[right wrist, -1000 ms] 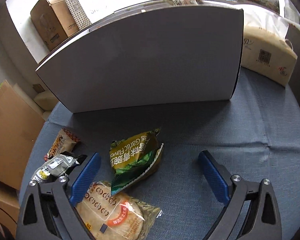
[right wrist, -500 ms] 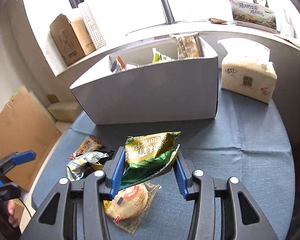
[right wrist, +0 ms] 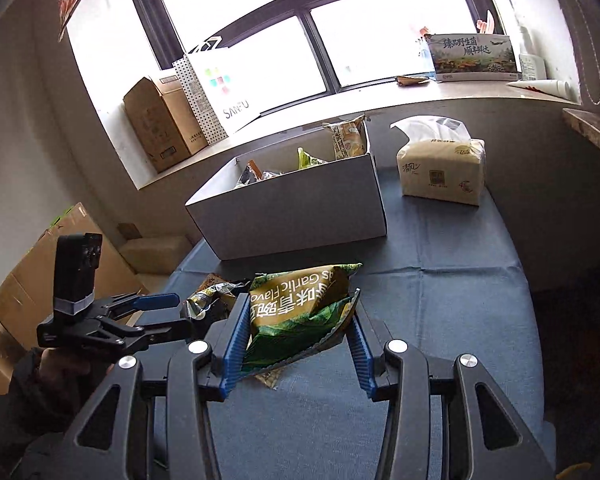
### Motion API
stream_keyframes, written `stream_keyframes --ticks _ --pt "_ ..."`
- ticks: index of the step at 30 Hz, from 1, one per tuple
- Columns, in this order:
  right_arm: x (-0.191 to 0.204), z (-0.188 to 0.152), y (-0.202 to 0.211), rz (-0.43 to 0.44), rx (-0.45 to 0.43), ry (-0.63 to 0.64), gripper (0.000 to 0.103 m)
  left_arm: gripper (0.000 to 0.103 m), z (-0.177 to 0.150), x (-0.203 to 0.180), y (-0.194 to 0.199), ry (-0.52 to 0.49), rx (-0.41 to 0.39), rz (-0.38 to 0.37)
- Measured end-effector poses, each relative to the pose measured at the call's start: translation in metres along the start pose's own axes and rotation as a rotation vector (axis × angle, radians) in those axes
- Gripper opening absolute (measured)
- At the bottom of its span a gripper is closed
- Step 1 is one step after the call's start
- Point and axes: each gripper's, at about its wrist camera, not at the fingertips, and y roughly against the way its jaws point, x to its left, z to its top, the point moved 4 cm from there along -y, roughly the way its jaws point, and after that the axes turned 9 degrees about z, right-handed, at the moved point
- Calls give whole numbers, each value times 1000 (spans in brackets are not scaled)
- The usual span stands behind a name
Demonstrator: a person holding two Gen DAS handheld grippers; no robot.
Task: Organize snacks
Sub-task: 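Grasp the green garlic-flavour bag with the right tool while the left tool grasps the silver bag, then carry both bags over the white box and release them inside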
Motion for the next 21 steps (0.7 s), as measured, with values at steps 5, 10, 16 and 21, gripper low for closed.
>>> stream_keyframes --ticks 5,10,16,21 --pt "-1 -14 6 1 15 -18 50 102 1 4 -31 -19 46 72" --pt "0 -18 1 1 34 -18 50 75 -2 14 -32 22 71 35" --pt "8 -18 -5 13 45 -1 50 73 0 19 15 35 -58 24" --pt "16 -6 -20 33 52 18 50 73 25 33 50 79 -171 8"
